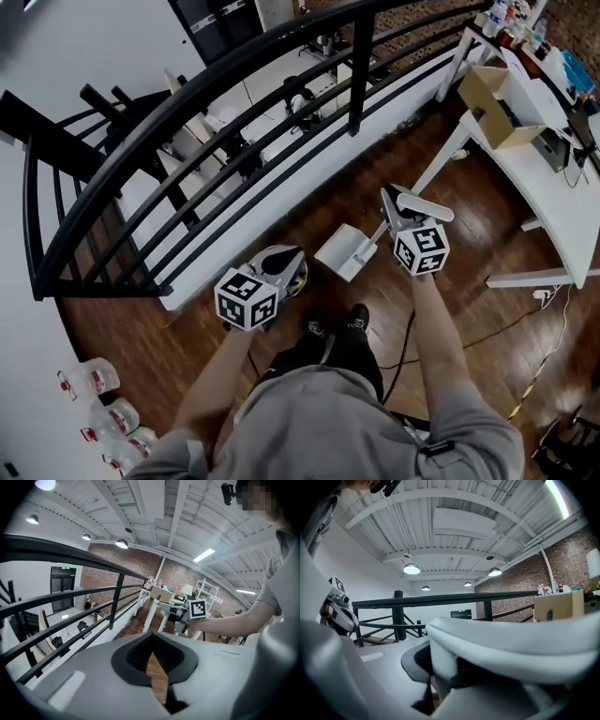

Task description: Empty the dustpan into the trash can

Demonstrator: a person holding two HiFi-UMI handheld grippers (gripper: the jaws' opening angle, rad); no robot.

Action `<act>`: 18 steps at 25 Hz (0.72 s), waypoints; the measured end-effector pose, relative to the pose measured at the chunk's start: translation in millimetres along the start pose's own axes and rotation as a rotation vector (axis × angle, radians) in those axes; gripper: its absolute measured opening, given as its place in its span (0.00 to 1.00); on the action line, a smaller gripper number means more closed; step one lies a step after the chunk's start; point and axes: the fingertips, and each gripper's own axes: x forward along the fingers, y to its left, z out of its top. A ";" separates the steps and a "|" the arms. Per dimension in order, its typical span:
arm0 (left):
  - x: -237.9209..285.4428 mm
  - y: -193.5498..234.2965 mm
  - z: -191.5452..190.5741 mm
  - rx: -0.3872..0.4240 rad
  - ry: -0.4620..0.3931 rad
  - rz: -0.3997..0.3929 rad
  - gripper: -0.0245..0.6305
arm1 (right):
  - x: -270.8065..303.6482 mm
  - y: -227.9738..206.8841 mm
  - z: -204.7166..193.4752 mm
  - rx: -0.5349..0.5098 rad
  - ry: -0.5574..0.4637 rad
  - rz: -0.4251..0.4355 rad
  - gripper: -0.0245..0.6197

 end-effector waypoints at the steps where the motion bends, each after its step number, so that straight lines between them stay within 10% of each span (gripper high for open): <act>1: 2.3 2.2 -0.7 0.001 0.004 0.001 0.04 | 6.2 -2.3 -6.5 0.002 0.002 -0.003 0.07; 10: 14.0 7.1 -12.0 -0.012 0.023 -0.021 0.04 | 3.7 -6.6 -43.2 0.047 0.034 -0.057 0.07; 18: 30.4 -13.0 -13.7 -0.009 0.038 -0.124 0.04 | -61.7 -27.7 -76.5 0.210 0.086 -0.292 0.14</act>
